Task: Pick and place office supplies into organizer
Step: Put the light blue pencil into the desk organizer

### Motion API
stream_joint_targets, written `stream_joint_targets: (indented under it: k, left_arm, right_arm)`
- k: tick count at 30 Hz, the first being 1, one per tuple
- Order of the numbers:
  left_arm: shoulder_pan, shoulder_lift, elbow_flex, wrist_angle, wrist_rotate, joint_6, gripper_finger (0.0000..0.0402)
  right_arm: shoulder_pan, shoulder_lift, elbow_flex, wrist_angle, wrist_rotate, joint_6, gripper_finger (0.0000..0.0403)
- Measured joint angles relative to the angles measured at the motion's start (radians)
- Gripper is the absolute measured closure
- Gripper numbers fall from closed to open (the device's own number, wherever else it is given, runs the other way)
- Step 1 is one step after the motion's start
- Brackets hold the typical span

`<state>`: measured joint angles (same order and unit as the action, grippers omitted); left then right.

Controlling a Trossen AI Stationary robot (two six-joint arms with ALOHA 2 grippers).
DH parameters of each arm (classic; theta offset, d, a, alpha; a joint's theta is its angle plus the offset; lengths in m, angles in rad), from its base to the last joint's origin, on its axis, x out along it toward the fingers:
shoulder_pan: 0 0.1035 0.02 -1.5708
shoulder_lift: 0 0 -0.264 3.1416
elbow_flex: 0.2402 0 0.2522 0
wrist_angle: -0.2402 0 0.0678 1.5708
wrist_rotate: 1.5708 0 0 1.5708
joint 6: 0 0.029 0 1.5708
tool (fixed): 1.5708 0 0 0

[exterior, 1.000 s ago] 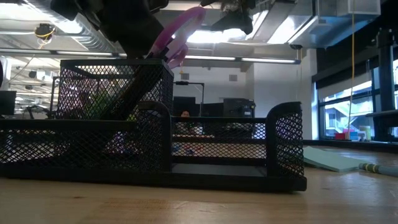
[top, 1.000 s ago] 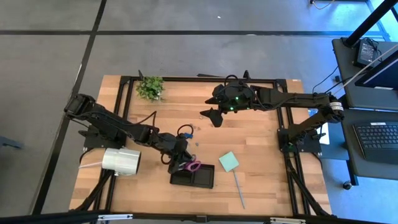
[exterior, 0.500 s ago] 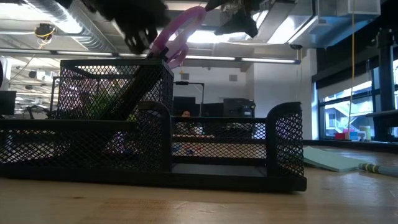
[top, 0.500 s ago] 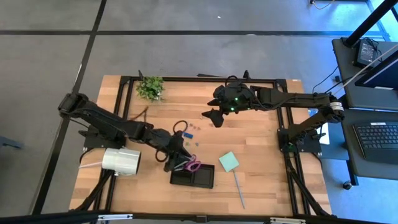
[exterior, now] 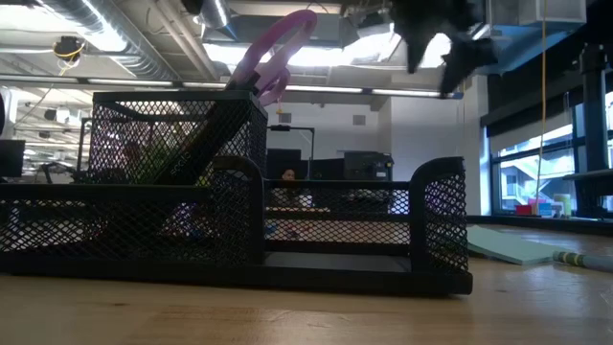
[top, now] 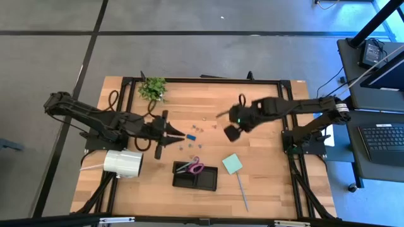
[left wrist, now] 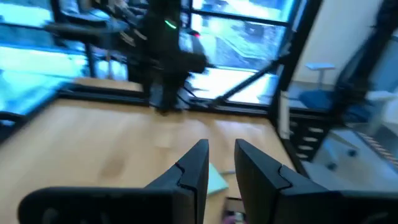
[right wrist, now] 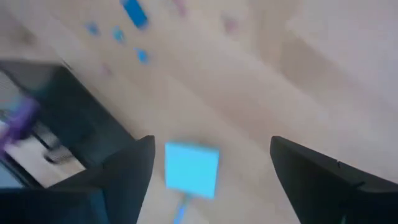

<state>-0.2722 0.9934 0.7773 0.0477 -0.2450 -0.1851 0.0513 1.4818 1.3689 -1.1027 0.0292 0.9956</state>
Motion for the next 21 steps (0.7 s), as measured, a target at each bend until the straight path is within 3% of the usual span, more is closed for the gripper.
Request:
stream_joint_targets:
  k: [7,11,21]
  left_arm:
    - [0.0,-0.008,0.0,-0.009,-0.035,0.043,0.0329]
    - [0.0,-0.005,0.0,-0.037,-0.035,0.043,0.0329]
    - [0.0,-0.005,0.0,-0.053,-0.036,0.042,0.0329]
  right_arm:
    - [0.181,0.068,0.0,-0.025,0.002,0.219,0.0082]
    - [0.265,0.126,0.0,-0.024,0.003,0.24,0.0082]
    - [0.361,0.292,0.0,0.004,-0.077,0.392,0.0082]
